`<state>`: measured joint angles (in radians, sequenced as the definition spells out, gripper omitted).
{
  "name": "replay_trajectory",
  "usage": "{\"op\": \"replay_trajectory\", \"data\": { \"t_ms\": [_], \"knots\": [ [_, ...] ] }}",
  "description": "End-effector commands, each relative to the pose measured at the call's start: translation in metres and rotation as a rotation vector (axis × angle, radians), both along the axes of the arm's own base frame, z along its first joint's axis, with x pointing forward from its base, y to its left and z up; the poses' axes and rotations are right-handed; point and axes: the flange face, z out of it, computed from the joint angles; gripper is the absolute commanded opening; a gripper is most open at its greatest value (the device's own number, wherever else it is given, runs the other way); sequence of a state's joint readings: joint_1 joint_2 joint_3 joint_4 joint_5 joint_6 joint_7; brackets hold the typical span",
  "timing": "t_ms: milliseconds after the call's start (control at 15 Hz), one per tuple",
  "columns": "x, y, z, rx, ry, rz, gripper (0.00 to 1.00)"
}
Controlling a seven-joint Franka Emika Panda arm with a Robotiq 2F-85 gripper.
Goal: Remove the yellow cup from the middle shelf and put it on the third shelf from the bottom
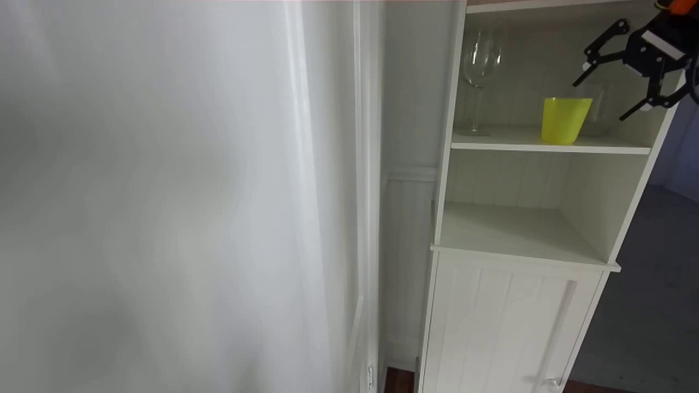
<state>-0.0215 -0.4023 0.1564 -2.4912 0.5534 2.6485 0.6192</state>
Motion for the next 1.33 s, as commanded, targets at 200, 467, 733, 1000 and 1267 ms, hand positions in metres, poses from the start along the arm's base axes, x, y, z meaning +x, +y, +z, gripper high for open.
{"op": "replay_trajectory", "data": {
  "t_ms": [200,467,733,1000,1267],
  "knots": [
    [0.011,0.007,-0.017,0.023,0.018,-0.101,1.0],
    [0.015,0.006,-0.023,0.038,0.025,-0.139,1.0],
    [0.017,0.004,-0.024,0.058,0.027,-0.176,1.0],
    [0.018,0.004,-0.021,0.081,0.013,-0.2,1.0],
    [0.019,0.006,-0.024,0.093,0.03,-0.208,0.92]
  ]
}}
